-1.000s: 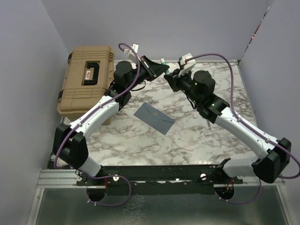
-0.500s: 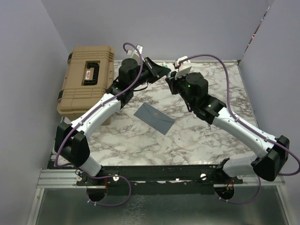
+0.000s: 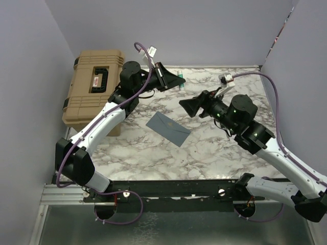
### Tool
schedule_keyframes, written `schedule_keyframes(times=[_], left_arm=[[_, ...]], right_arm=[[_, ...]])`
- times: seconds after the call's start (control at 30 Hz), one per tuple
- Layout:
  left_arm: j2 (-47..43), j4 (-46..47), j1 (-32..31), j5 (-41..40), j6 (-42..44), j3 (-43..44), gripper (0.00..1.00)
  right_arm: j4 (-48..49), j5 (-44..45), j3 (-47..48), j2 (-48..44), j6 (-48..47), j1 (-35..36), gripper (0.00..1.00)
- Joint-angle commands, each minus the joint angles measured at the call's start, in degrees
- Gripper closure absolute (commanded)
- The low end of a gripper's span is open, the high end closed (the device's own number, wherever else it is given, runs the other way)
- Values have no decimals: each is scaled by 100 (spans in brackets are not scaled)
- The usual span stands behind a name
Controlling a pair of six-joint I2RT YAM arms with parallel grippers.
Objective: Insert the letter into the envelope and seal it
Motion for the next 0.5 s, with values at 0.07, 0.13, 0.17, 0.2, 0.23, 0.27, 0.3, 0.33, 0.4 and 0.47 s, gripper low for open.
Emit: schedule_keyframes(times=[0.07,0.13,0.17,0.2,0.23,0.27,0.3,0.33,0.4,0.47], left_arm=[[-332,450,43,1256,-40,-26,100],[-370,711,43,1497,-259,-89,100],[-386,853,43,1607,-379,-131,100],[-387,996,39,1696,-495,-160,100],[-401,1097,40,1765,-557,-177,100],[-415,1165,36,1810,-591,-194,100],[-437,1203,34,1839,-629,-203,100],[-456,1238,29,1874,-667,-206,100],[-485,1386,20,1982,-763,-215,100],[-507,1454,-7,2032,-825,-228,100]], right_arm=[[963,-157,-784,-616,2036,33,21],[1233,-103,-1018,-740,2437,28,21],[1395,-129,-1115,-773,2564,31,21],[1500,-128,-1205,-815,2657,33,22],[1575,-103,-1264,-838,2730,32,22],[1651,-104,-1320,-854,2771,33,22],[1738,-120,-1367,-854,2780,32,22],[1800,-122,-1405,-857,2800,27,22],[2060,-228,-1497,-856,2794,33,22],[2400,-359,-1572,-852,2804,31,23]])
